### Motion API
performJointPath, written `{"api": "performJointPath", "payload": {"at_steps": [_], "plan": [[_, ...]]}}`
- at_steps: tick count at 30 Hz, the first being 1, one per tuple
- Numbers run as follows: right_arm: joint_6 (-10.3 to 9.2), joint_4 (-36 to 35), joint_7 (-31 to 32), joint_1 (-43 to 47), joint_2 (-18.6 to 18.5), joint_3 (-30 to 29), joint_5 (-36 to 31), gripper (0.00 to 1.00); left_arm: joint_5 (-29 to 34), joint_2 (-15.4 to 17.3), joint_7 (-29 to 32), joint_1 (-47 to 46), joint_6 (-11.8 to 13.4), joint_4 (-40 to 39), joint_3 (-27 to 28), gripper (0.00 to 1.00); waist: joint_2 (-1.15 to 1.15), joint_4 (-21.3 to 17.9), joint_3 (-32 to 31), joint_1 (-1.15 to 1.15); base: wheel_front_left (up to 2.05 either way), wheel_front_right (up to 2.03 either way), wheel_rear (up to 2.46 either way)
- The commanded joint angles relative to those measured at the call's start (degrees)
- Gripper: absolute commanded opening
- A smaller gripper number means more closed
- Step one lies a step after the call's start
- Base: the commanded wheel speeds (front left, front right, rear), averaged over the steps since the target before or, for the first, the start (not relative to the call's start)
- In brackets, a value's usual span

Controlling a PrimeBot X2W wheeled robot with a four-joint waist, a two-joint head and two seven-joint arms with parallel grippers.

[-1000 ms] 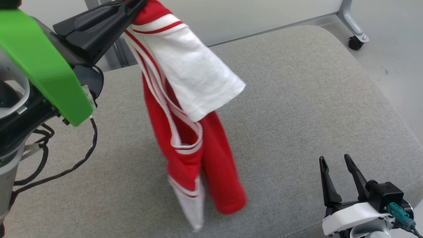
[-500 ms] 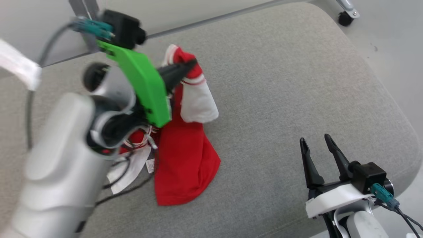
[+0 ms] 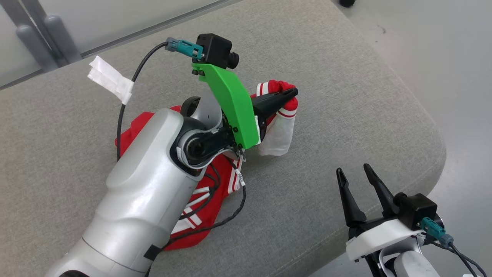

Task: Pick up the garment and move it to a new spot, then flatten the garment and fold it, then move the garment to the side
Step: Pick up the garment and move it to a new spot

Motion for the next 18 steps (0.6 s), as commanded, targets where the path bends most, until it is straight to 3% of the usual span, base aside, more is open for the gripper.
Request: {"api": "performJointPath", "payload": {"at_steps": [1,3,4,5,6,12,18], "plan": [[0.0,0.0,-0.18,0.43,0.04,-0.17,0.4,1.0,0.54,-0.05,-0.97,-0.93,-0.3,0.81,-0.89,0.0,0.0,-1.37,0.03,0.0,0.0,0.0,0.0],[0.0,-0.05,-0.18,0.81,0.06,-0.37,0.57,1.0,2.07,0.53,-2.48,-1.03,-0.29,2.69,-2.53,0.0,0.0,-1.5,-0.13,0.0,0.0,0.0,0.0],[0.0,0.04,-0.18,1.01,0.05,-0.58,0.65,1.0,3.18,0.59,-3.74,-0.98,-0.27,4.03,-3.17,0.33,0.0,-1.47,-0.26,0.0,0.0,0.0,0.0],[0.0,0.11,-0.18,1.08,0.05,-0.72,0.73,1.0,4.03,0.46,-4.85,-0.81,-0.28,5.19,-3.81,0.86,0.0,-1.34,-0.34,0.0,0.0,0.0,0.0],[0.0,0.18,-0.18,1.17,0.05,-0.79,0.82,1.0,5.01,0.26,-6.1,-0.71,-0.28,6.52,-4.86,1.0,0.0,-1.12,-0.4,0.0,0.0,0.0,0.0],[0.0,0.13,-0.18,0.97,0.03,-1.5,1.01,1.0,15.94,0.53,-15.39,-2.5,-0.28,11.36,-11.76,1.0,0.0,1.44,-0.82,0.0,0.0,0.0,0.0],[0.0,-0.58,-0.18,2.45,-0.01,-3.32,-0.92,1.0,22.87,0.34,-29.05,2.74,2.73,10.33,-13.61,1.0,0.0,4.75,-4.24,0.0,0.0,0.0,0.0]]}}
